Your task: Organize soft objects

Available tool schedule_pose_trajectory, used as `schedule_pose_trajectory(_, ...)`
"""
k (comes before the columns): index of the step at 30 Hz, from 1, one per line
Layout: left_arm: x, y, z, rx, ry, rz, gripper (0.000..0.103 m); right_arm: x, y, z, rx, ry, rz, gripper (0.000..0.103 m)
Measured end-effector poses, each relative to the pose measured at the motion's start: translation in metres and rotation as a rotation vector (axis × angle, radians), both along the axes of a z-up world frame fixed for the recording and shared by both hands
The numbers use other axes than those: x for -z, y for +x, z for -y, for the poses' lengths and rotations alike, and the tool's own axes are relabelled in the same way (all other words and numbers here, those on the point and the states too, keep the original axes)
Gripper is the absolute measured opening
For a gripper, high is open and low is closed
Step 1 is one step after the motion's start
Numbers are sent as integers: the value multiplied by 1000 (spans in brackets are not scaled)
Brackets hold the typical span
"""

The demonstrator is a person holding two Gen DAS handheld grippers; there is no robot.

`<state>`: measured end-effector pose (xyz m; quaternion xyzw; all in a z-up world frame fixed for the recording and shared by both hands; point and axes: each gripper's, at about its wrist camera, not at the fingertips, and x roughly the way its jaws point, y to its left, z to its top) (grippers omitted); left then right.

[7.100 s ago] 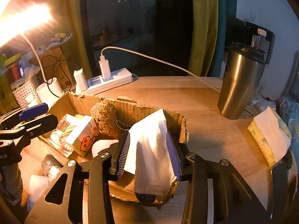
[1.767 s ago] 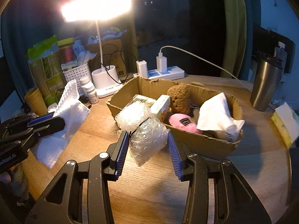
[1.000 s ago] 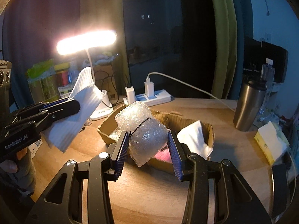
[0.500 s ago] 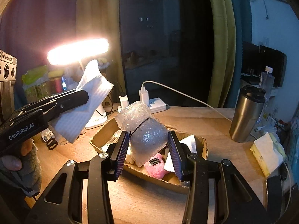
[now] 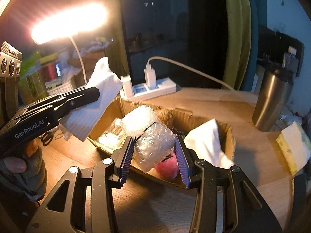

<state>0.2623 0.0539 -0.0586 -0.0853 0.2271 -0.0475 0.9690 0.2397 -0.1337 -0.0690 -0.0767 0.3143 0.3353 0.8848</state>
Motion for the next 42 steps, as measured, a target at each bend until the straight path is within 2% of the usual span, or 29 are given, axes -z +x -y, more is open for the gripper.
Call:
schedule_pose_trajectory(14,52,38,-13,-52,-13,-173,16,34,25,-17,-11,-57,-90,48)
schedule_pose_trajectory(20,57,39,-14,-88,-2,-213,32,36,27,-16,15,-62,-91,59)
schedule_pose_trajectory(22,55,38,-15,-90,-2,-209,50,35,27,-15,23,-56,-84,60)
schedule_pose_trajectory(24,52,35,-15,-91,-6,-200,55,32,25,-13,28,-53,-77,61)
schedule_pose_trajectory(42,9,-7,-6,-90,17,-69,62,-11,-10,17,94,13,39,61)
